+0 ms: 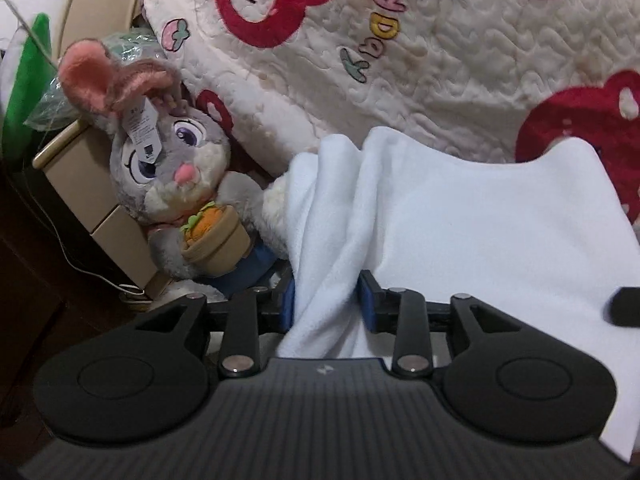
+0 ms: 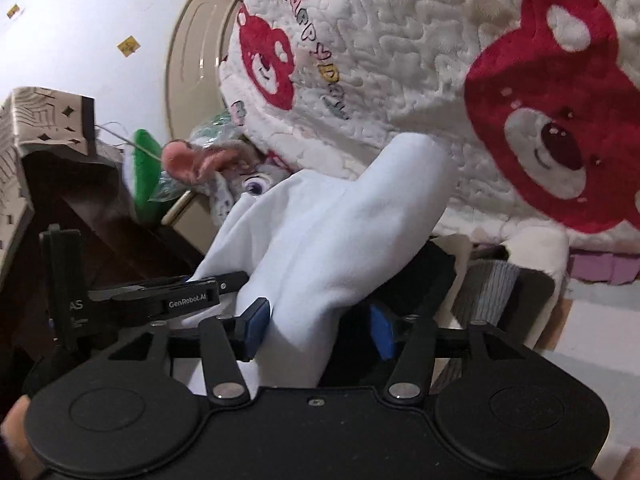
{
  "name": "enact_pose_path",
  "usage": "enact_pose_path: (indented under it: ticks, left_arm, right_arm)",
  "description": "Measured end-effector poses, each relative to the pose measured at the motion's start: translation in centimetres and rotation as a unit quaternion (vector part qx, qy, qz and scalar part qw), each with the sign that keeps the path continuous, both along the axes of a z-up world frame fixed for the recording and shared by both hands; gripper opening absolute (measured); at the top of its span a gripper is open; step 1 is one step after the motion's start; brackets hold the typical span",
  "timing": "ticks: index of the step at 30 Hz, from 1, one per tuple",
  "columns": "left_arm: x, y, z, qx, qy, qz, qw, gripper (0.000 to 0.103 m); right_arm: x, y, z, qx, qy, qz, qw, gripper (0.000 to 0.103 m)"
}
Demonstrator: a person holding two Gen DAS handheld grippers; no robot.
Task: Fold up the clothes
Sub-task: 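Lift the white shirt with both grippers and carry it toward the clothes stack, then lower the white shirt onto the clothes stack and open both grippers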
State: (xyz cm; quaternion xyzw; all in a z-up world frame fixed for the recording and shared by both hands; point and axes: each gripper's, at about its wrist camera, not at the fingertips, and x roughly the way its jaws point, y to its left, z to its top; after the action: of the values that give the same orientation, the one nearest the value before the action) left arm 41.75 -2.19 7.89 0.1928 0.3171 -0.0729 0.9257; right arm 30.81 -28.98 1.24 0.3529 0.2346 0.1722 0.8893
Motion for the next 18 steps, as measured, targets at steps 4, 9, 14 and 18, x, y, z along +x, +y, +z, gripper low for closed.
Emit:
enact_pose_path:
  ticks: [4,9,14,18]
  left_arm:
    - [0.4,1.1,0.7,-0.004,-0.026,0.0,0.9996,0.036]
    - [0.9,1.8,0.6,0.02,-0.05,0.004,0.9985,0.036]
    - [0.6,4.2,0.4,-0.038,-0.028,0.045,0.9979,0.035]
    - [-4.2,7.9,1.9,-0.143,-0.053,0.044,0.9873,0.034]
  right_arm:
    - [-0.2,-0.6,-0.8,0.033,-0.001,0.003,0.999,0.059]
    - [0.2,-1.5,-1.4,0.053,0.005,-0.011,0.999,0.063]
    - [1.3,-2.3,-1.8,0.075,0.011,-0.053,0.996,0.075]
    - [2.1,-3.0,-2.2,0.093,0.016,-0.086,0.992,0.076]
